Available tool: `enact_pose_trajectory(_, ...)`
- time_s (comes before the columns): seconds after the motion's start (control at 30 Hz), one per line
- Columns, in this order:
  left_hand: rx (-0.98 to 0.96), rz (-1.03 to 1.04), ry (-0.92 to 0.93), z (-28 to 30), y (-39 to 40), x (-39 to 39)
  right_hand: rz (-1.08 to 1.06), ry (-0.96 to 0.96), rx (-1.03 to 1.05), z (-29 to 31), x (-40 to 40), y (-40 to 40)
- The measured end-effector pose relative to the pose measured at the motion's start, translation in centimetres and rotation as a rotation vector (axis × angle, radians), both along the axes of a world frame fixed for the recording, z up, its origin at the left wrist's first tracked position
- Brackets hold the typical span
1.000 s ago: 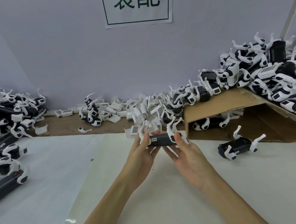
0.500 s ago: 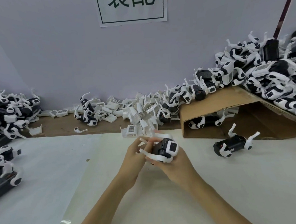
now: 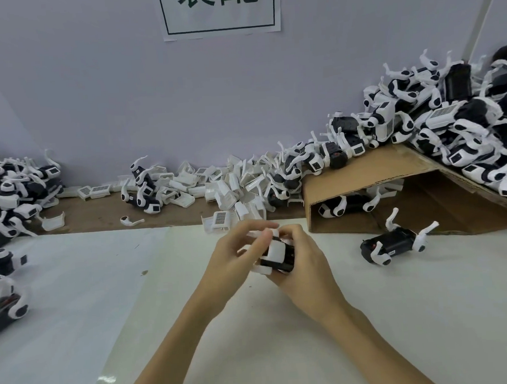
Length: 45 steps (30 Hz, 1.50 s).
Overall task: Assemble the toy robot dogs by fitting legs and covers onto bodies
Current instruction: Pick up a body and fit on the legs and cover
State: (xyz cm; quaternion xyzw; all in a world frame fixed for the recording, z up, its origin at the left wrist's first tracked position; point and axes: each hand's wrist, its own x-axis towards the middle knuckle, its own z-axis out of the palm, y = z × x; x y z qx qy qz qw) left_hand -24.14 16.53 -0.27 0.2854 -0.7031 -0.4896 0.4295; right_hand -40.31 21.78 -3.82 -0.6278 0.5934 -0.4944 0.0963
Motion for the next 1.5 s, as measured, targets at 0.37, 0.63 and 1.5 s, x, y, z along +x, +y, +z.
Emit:
enact_pose_trajectory(0.37, 0.037, 0.076, 0.011, -0.9, 0.1, -0.1, 0.004, -0.124, -0.043, 0.6, -0.2, 0.2)
enact_pose_trajectory(0.63, 0.133, 0.316, 0.172, -0.7, -0.8, 0.4, 0.174, -0.464, 0.227, 1.8, -0.6, 0.1)
enact_pose_trajectory(1.5, 0.003, 0.177, 0.102, -1.2, -0.9, 0.1, 0.054, 0.005, 0.032, 0.8, -2.8, -0.1)
